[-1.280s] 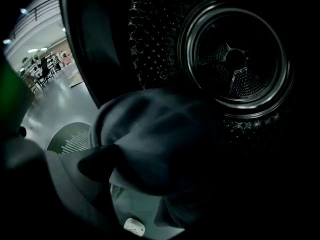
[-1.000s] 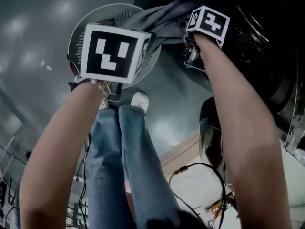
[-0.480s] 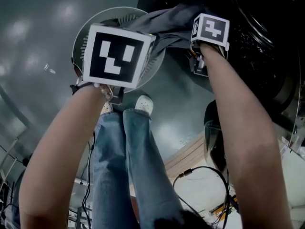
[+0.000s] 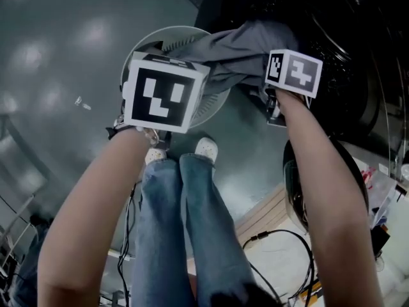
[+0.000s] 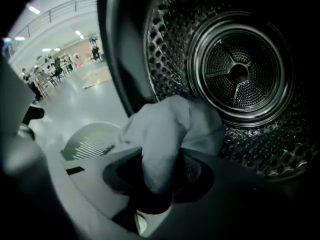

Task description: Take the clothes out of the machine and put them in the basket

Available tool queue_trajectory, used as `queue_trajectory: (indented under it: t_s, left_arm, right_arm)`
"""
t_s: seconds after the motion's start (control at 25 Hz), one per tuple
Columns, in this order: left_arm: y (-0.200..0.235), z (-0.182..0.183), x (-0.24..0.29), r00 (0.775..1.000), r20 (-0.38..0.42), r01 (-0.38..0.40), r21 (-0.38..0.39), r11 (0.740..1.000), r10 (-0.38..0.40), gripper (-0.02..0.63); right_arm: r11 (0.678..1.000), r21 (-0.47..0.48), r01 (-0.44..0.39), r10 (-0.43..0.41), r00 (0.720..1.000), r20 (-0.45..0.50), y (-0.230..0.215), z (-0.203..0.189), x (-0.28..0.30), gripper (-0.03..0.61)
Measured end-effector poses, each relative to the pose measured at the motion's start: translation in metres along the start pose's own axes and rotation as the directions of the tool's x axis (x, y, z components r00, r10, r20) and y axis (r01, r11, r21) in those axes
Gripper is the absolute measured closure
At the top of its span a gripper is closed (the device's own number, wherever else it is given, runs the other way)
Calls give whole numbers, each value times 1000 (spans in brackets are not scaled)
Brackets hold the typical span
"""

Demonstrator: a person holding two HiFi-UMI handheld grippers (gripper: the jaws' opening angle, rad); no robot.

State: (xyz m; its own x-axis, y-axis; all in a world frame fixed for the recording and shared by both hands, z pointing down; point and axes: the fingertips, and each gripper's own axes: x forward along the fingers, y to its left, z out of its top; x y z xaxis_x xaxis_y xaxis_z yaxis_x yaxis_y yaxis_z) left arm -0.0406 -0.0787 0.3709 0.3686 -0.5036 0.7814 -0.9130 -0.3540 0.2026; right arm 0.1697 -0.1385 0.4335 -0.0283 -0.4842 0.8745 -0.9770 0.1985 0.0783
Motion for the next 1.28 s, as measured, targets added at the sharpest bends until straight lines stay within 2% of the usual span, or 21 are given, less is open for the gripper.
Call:
queue_trajectory:
  t_s: [0.24, 0.64, 0.76, 0.92, 1.0, 1.08, 1.28]
  left_arm:
    - [23, 5, -43, 999, 27, -43, 62, 997, 42, 189]
    - [52, 11, -111, 995, 49, -87, 23, 996, 85, 189]
    - [60, 12, -127, 993, 63, -98, 15, 995, 97, 187]
    - [73, 12, -144, 990, 88, -109, -26, 994, 111, 189]
    - [77, 10, -147, 989, 93, -114, -35, 993, 117, 189]
    - [80, 9, -149, 988, 97, -118, -40, 992, 121, 187]
    - [83, 0, -151, 988, 89, -120, -62, 991, 125, 189]
  right_arm:
    - [996, 5, -86, 86, 995, 55, 45, 3, -48, 440]
    - [973, 11, -230, 228, 970, 85, 134, 17, -121, 440]
    - [947, 40, -318, 313, 944, 102, 167, 23, -142, 440]
    - [882, 18, -471, 466, 877, 120, 222, 29, -171, 440]
    - [855, -8, -519, 517, 849, 111, 246, 27, -180, 440]
    - [841, -22, -540, 540, 836, 99, 260, 24, -182, 440]
    - [826, -93, -556, 562, 826, 48, 279, 17, -179, 440]
